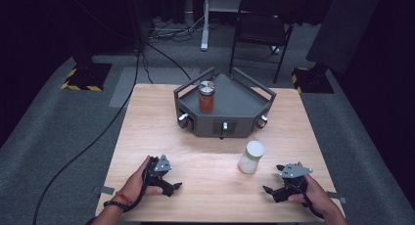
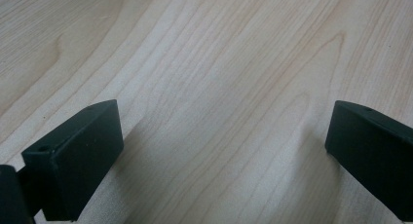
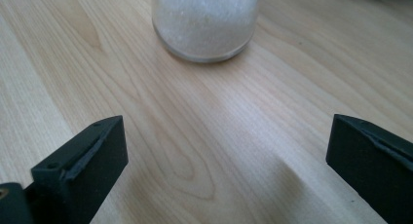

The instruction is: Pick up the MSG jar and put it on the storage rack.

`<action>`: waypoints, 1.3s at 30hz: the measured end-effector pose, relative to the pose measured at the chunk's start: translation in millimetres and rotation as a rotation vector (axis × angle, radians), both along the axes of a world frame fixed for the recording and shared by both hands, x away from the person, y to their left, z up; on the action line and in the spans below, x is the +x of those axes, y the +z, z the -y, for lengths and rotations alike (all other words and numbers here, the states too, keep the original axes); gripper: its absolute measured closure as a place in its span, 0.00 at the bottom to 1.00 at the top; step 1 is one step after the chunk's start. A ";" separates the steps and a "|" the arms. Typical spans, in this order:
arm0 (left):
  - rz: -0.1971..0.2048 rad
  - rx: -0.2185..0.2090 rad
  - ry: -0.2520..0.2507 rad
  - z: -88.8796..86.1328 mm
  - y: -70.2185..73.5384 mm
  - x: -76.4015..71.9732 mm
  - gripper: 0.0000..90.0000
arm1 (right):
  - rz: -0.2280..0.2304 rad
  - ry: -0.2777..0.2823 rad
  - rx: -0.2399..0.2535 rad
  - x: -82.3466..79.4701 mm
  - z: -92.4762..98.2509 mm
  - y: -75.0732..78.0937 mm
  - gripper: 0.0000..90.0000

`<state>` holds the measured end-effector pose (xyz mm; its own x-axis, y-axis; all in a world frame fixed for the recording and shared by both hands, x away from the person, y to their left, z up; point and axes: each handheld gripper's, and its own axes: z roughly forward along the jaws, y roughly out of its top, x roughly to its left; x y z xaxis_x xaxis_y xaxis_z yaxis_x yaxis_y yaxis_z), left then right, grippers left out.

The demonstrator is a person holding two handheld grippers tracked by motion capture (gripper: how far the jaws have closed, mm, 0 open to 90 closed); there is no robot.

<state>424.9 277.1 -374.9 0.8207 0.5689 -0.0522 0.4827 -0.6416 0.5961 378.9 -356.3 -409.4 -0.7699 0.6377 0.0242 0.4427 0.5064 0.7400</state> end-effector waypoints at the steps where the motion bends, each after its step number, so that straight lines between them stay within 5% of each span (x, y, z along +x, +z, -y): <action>1: 0.000 0.000 0.000 0.0 0.0 0.0 0.00 | 0.009 -0.001 -0.002 -1.2 -0.7 0.9 0.01; 11: 0.000 0.000 0.000 0.0 0.0 0.0 0.00 | 0.028 -0.028 0.053 -3.4 0.9 3.6 0.01; 16: 0.000 0.000 0.000 0.0 0.0 0.0 0.00 | 0.036 -0.040 0.123 -3.7 3.3 5.3 0.01; 39: 0.001 0.001 -0.002 0.1 0.0 0.6 0.00 | 0.058 -0.066 0.176 2.9 -20.0 14.8 0.02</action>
<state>425.5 277.0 -374.9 0.8221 0.5670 -0.0511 0.4807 -0.6433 0.5958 381.8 -336.3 -394.6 -0.7298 0.6768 0.0964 0.4245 0.3381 0.8400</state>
